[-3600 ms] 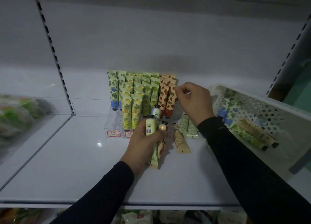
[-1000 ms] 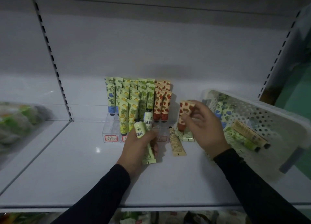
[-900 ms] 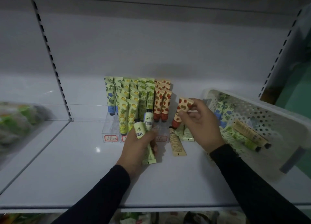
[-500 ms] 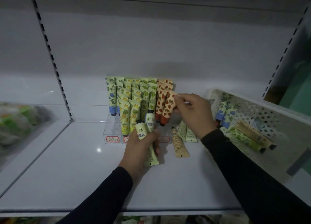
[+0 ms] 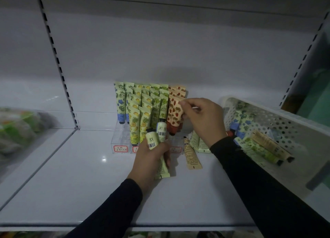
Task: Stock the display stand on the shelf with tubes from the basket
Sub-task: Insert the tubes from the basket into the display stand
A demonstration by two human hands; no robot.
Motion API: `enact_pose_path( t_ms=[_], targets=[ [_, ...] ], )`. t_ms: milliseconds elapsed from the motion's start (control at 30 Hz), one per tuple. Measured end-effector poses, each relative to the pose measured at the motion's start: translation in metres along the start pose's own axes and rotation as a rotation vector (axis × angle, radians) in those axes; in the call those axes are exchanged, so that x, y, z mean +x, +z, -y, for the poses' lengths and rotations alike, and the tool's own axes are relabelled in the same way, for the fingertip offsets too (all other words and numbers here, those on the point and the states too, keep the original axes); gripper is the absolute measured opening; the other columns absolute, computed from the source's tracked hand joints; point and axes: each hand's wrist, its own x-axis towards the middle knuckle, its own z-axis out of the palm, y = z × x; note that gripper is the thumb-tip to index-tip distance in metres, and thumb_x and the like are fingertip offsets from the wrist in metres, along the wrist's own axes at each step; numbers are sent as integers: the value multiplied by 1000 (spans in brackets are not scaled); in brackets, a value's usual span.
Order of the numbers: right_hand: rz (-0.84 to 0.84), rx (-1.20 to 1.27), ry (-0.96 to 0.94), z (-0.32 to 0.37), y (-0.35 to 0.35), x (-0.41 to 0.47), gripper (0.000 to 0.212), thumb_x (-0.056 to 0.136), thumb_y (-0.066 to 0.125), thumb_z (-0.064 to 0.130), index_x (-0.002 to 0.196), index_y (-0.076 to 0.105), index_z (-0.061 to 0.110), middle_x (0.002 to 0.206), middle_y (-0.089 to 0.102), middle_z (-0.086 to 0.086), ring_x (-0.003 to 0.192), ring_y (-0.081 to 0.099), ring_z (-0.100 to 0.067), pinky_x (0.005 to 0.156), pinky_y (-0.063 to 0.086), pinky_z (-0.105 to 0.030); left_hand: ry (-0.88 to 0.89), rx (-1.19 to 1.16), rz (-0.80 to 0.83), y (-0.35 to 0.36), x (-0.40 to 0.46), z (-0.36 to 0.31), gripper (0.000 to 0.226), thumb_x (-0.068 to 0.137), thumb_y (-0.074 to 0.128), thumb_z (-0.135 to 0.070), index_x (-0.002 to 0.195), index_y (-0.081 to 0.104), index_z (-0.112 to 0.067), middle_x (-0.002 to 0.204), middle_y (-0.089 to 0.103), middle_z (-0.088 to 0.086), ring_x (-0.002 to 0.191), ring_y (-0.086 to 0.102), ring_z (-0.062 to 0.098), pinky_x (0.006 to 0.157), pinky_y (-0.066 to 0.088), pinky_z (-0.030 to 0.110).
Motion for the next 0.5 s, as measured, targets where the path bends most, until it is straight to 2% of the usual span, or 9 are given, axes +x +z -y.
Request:
enact_pose_path(
  t_ms=[67,200,433,500],
  targets=[
    [-36,-45,-15,-2,-6,1,22,92,62,33,98,77,18,90,73,3,78,67,-8,75,55,-27,0,-3,2,1,0,-1,9,91,57,3,95,51,-2,57,46,15,38,44,21,38,39,25],
    [-45,-119,-43,-7,-9,-1,22,93,62,31,98,77,16,89,73,1,78,63,-8,71,48,-16,5,7,-1,1,-1,-1,8,91,56,3,95,51,-2,56,46,15,38,44,21,38,39,26],
    [-21,-162,-83,-6,-4,2,23,92,62,34,96,77,17,88,72,3,77,63,-7,70,50,-17,0,7,-1,1,1,-1,9,91,57,2,95,51,-3,55,48,12,39,45,22,39,40,25],
    [-20,-159,-82,-6,-4,3,22,92,62,34,96,77,17,88,72,3,75,62,-6,68,48,-12,8,23,1,0,1,0,8,91,57,2,94,51,-2,55,48,13,39,45,22,39,40,26]
  ],
)
